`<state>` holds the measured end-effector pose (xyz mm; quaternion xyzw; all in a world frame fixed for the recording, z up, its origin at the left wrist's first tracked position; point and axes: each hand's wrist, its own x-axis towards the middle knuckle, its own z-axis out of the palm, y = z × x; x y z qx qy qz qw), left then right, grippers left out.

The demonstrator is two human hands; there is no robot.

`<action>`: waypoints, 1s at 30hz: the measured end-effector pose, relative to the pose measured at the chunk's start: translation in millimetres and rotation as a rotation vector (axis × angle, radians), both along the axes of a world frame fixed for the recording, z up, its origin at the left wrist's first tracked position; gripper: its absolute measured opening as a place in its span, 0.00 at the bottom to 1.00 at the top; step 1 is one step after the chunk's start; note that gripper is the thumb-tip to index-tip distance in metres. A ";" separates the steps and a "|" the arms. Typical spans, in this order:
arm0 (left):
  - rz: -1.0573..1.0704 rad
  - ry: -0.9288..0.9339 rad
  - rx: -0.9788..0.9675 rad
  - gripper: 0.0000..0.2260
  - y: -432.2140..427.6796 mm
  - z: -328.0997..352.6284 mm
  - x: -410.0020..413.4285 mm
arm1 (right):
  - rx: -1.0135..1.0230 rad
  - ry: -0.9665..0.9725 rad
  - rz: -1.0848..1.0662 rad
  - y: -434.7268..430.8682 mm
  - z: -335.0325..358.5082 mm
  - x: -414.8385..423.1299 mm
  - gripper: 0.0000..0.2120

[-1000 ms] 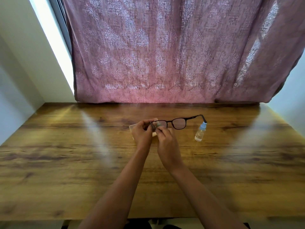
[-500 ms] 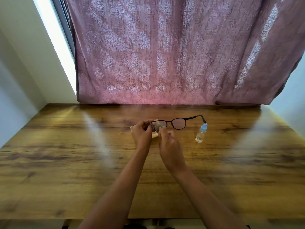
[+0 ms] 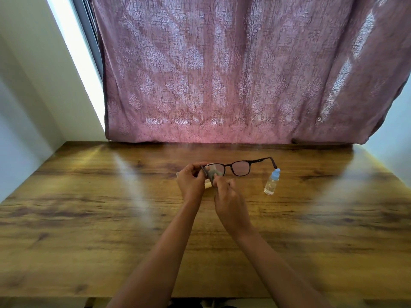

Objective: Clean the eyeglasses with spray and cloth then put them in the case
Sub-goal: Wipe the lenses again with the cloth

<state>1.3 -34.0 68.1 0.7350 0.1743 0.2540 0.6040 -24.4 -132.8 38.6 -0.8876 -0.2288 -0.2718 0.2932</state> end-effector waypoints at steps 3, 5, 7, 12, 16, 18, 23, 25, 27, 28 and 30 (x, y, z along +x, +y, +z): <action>-0.030 0.008 -0.012 0.05 -0.5 -1.6 0.4 | -0.029 -0.002 -0.082 -5.4 1.1 11.4 0.12; -0.044 0.009 -0.033 0.04 -2.2 -0.7 -0.1 | -0.074 0.003 -0.101 -0.1 2.7 17.9 0.16; -0.047 0.001 -0.040 0.04 -3.3 1.1 0.1 | -0.082 0.026 -0.073 7.5 1.1 17.4 0.20; -0.009 -0.005 0.022 0.03 -0.7 -0.9 -1.4 | -0.104 0.007 0.019 6.9 -9.8 0.6 0.23; -0.037 0.009 0.013 0.05 -2.3 -1.5 -2.0 | -0.068 -0.011 -0.087 -2.1 -3.3 7.8 0.22; -0.047 0.014 0.013 0.03 -5.0 1.1 -2.2 | -0.052 -0.004 -0.119 0.4 3.1 11.4 0.21; -0.017 -0.001 0.037 0.02 -5.5 3.7 -3.0 | -0.051 0.018 -0.015 12.9 0.9 1.2 0.19; -0.006 0.005 0.035 0.03 -2.4 1.1 -3.8 | -0.068 0.007 0.010 6.8 -0.9 -3.5 0.18; -0.006 0.010 0.024 0.03 -0.3 -1.4 -4.7 | -0.054 0.003 -0.022 -1.4 2.0 -0.7 0.17; -0.015 0.007 0.016 0.03 -0.5 -2.2 -5.1 | -0.044 0.006 -0.049 -4.1 5.1 2.9 0.17; -0.032 -0.004 -0.002 0.03 -3.0 -2.5 -6.4 | -0.024 0.015 -0.085 -4.5 13.8 9.6 0.16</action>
